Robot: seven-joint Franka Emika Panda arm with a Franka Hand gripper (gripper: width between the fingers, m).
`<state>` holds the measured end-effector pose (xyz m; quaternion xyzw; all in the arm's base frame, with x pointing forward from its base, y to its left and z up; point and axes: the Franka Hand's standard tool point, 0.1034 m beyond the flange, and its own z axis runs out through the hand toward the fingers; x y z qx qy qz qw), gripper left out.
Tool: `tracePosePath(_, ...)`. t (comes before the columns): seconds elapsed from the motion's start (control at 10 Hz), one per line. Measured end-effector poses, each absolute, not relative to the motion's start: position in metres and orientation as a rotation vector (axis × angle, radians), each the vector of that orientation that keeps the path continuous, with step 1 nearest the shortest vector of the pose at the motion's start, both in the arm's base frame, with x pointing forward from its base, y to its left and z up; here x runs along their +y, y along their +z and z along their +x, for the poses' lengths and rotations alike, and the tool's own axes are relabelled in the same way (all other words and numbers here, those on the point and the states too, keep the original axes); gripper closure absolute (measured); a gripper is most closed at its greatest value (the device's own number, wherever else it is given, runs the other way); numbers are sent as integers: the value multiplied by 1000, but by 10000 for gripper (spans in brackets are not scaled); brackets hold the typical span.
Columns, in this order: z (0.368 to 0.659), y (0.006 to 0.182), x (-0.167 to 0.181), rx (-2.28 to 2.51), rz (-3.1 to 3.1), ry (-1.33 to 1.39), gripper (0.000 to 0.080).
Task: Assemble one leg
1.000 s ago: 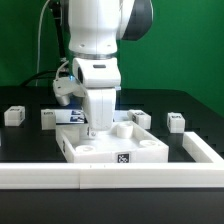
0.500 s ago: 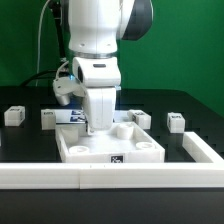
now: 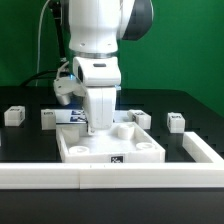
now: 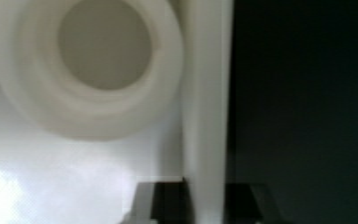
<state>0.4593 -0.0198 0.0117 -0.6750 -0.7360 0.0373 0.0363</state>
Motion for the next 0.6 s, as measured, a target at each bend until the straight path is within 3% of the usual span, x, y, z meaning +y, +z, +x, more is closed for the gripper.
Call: tracePosePath(0.6, 483, 12, 39, -2147, -2210, 64, 732)
